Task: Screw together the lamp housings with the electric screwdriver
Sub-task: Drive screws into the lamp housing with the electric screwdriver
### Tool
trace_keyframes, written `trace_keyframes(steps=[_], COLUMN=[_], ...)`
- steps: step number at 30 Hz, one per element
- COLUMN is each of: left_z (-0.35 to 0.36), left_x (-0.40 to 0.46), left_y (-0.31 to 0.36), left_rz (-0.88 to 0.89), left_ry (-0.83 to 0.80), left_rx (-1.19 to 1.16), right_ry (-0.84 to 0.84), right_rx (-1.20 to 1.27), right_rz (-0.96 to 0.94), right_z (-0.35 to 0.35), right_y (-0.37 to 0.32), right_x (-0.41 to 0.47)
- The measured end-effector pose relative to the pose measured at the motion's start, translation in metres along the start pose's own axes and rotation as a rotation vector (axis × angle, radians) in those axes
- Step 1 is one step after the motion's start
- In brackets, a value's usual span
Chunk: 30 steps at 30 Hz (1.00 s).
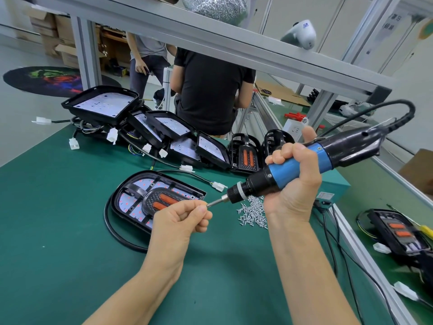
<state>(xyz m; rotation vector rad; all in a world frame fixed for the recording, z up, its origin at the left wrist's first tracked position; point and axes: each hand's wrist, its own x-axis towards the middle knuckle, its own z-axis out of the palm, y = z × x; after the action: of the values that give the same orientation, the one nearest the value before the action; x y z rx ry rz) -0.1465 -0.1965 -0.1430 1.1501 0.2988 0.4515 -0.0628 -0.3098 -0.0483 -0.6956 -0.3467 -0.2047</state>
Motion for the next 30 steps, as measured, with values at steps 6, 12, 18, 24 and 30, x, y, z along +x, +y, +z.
trace_keyframes(steps=[6,12,18,24,30], left_z=[-0.002,0.0,0.003,-0.01,-0.079], left_x=[0.005,0.008,0.016,0.022,0.064], left_y=[0.0,0.0,0.004,0.01,0.022], left_rz=[-0.001,0.013,0.005,0.046,0.18], left_ry=[0.028,0.07,0.083,-0.015,0.345], left_rx=[0.0,-0.011,-0.042,0.118,0.682], right_ry=[0.027,0.086,0.197,0.19,0.18], right_rx=[-0.003,0.046,0.125,0.147,0.099], right_rz=[0.063,0.162,0.081,0.1,0.073], right_z=[-0.007,-0.01,-0.005,-0.007,-0.01], right_y=[0.005,0.004,0.01,0.01,0.007], right_x=[-0.001,0.004,0.003,0.005,0.007])
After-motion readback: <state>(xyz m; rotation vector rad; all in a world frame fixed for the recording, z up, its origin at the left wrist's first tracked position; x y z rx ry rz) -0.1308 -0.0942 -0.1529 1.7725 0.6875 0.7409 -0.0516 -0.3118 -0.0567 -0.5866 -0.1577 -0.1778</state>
